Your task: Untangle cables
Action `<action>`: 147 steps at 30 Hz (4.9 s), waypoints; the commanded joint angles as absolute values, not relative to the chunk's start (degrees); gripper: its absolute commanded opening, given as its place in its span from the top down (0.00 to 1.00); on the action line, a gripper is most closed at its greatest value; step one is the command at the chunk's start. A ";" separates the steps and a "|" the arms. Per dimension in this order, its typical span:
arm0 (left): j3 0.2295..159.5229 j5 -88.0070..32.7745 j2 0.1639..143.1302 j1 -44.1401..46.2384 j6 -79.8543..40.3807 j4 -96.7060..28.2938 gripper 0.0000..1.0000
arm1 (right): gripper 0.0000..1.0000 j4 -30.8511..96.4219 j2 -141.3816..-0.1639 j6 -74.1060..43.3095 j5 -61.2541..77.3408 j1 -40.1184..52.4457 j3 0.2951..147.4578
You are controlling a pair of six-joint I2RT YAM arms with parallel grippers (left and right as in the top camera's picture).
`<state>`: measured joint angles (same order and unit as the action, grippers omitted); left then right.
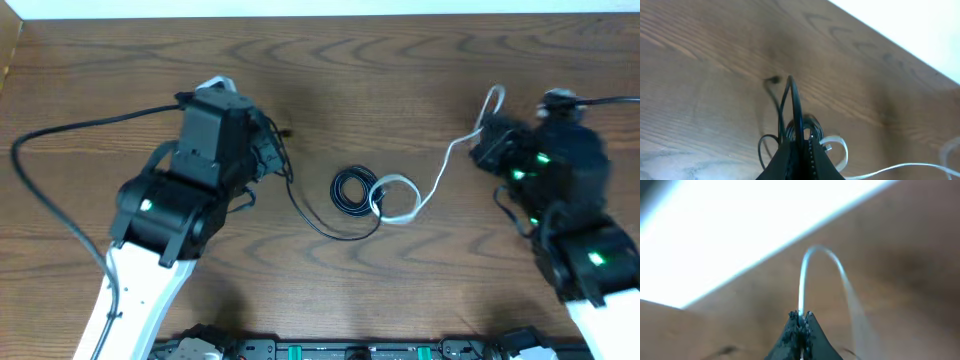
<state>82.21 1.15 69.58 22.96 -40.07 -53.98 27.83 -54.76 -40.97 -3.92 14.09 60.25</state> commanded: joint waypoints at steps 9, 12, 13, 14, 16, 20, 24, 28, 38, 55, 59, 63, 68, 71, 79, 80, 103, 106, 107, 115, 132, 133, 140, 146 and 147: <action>82.63 -4.29 77.06 22.79 -37.93 -56.62 0.88 | 0.99 29.85 -52.66 -35.11 -6.42 13.82 63.42; 82.63 -4.32 79.24 22.79 -37.93 -57.65 0.87 | 0.99 26.22 -52.36 -35.09 -4.80 13.80 63.75; 82.61 -4.32 79.99 22.79 -37.93 -57.95 0.87 | 0.99 24.91 -52.21 -35.09 -4.47 13.80 64.58; 82.61 -4.32 80.53 22.79 -37.93 -58.24 0.86 | 0.99 24.14 -52.23 -35.07 -4.19 13.82 65.73; 82.61 -4.32 81.82 22.79 -37.95 -58.76 0.83 | 0.98 23.77 -52.34 -34.39 -4.12 13.80 69.19; 82.61 -4.29 83.33 22.79 -37.95 -59.55 0.67 | 0.98 24.32 -53.93 -26.55 -6.87 13.80 77.89; 82.61 -4.29 84.71 22.79 -37.93 -60.29 0.48 | 0.99 27.55 -56.40 -19.97 -16.86 13.80 88.60; 82.24 -4.36 85.43 22.83 -37.98 -60.45 0.41 | 0.99 30.65 -58.37 -18.79 -19.35 13.82 94.11; 81.87 -7.05 85.43 22.83 -37.93 -61.89 0.36 | 0.99 35.86 -64.42 -18.76 -17.54 13.96 94.76; 81.80 -6.37 85.62 22.83 -37.95 -62.72 0.36 | 0.99 43.66 -78.91 -4.08 -41.45 13.91 115.98; 81.80 -6.39 85.62 22.83 -37.95 -62.72 0.35 | 0.99 48.75 -85.95 -2.61 -39.92 13.80 130.45; 81.80 -6.42 85.62 22.83 -37.95 -62.81 0.36 | 0.99 54.33 -92.07 -2.68 -33.87 13.26 139.02; 81.78 -6.42 85.62 22.83 -37.93 -63.51 0.36 | 0.99 58.28 -96.64 -7.51 -32.91 6.90 139.00; 81.76 -6.42 85.62 22.83 -37.93 -64.01 0.35 | 0.99 61.67 -98.67 -12.25 -30.59 4.19 139.00; 81.58 -6.37 85.62 22.83 -37.91 -64.25 0.36 | 0.99 71.44 -105.43 -16.47 -27.22 1.15 139.00; 81.58 -6.39 85.62 22.83 -37.91 -64.27 0.36 | 0.99 71.81 -106.04 -17.06 -26.85 1.15 139.00; 81.47 -6.42 85.62 22.83 -37.91 -64.51 0.34 | 0.73 87.68 -108.90 -17.17 -25.26 0.62 134.06; 81.47 -6.42 85.62 22.83 -37.91 -64.53 0.34 | 0.34 87.61 -108.90 -17.15 -21.12 0.64 131.07; 81.47 -6.39 85.62 22.83 -37.91 -64.51 0.34 | 0.26 87.39 -108.92 -17.15 -18.92 0.64 129.91; 81.43 -2.94 85.62 20.25 -39.55 -64.75 0.34 | 0.02 86.76 -108.92 -17.15 4.84 1.23 120.01; 76.23 -9.45 85.62 18.41 -41.39 -68.97 0.26 | 0.01 75.37 -108.92 -20.60 19.22 13.56 100.68; 75.29 -9.45 85.62 18.68 -42.17 -68.97 0.26 | 0.01 75.40 -108.92 -20.60 19.22 14.22 100.68; 68.27 -9.87 85.62 19.00 -46.87 -67.07 0.26 | 0.01 75.37 -108.92 -20.58 18.46 18.13 100.68; 62.15 -9.91 85.62 19.00 -52.12 -61.19 0.26 | 0.01 75.40 -108.92 -20.58 18.35 18.90 100.68; 61.28 -9.96 85.62 19.00 -53.12 -60.47 0.26 | 0.01 75.40 -108.90 -20.58 18.35 18.90 100.68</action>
<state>64.16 -9.63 85.17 18.87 -48.53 -62.00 75.40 -109.25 -19.99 18.41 18.59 101.08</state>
